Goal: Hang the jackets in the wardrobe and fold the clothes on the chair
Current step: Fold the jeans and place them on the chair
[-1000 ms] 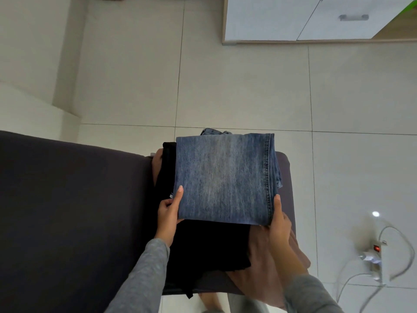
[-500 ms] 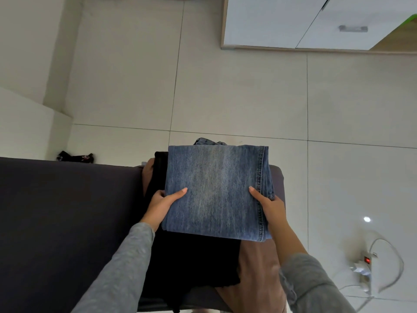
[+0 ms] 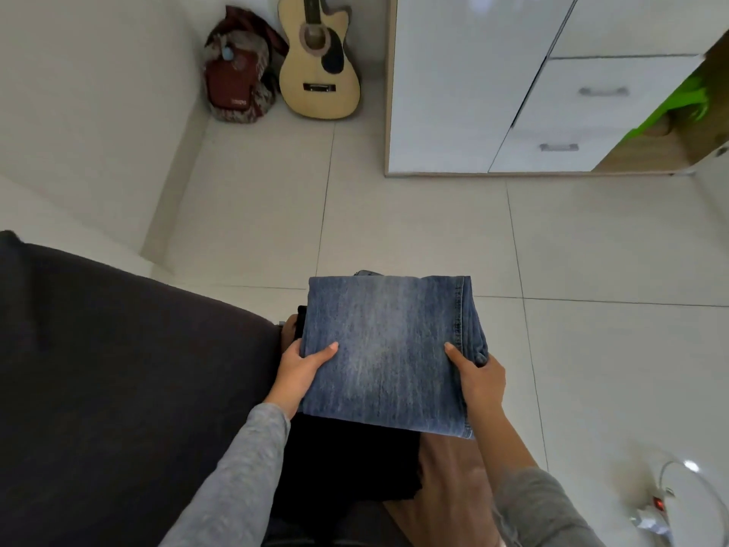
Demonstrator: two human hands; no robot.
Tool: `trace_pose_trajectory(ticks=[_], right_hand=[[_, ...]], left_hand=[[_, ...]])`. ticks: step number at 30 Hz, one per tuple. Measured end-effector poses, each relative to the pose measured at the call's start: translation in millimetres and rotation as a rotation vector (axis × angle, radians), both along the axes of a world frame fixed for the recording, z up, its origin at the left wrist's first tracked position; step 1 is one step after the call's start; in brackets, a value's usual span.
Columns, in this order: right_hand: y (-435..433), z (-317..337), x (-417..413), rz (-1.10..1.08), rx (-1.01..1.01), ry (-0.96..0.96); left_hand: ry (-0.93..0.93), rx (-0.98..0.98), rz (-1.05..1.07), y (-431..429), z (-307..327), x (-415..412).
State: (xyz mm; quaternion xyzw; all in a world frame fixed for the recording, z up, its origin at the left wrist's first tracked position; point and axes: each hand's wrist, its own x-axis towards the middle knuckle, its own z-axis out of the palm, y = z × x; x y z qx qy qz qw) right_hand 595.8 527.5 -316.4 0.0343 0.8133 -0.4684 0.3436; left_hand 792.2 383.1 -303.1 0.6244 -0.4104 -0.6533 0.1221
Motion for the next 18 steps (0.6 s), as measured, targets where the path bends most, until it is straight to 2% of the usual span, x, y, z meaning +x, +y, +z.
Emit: trace_pose_trajectory(ticks=[6, 12, 18], right_hand=[[40.7, 111.9, 12.6, -0.079, -0.236, 0.081], [96.5, 229.4, 16.5, -0.105, -0.472, 0.241], [147.6, 315.9, -9.9, -0.157, -0.594, 0.339]], left_hand=[[0.171, -0.162, -0.040, 34.4, 112.5, 8.8], [0.376, -0.309, -0.074, 83.4, 222.9, 12.9], [0.505, -0.353, -0.215, 114.5, 308.6, -16.4]])
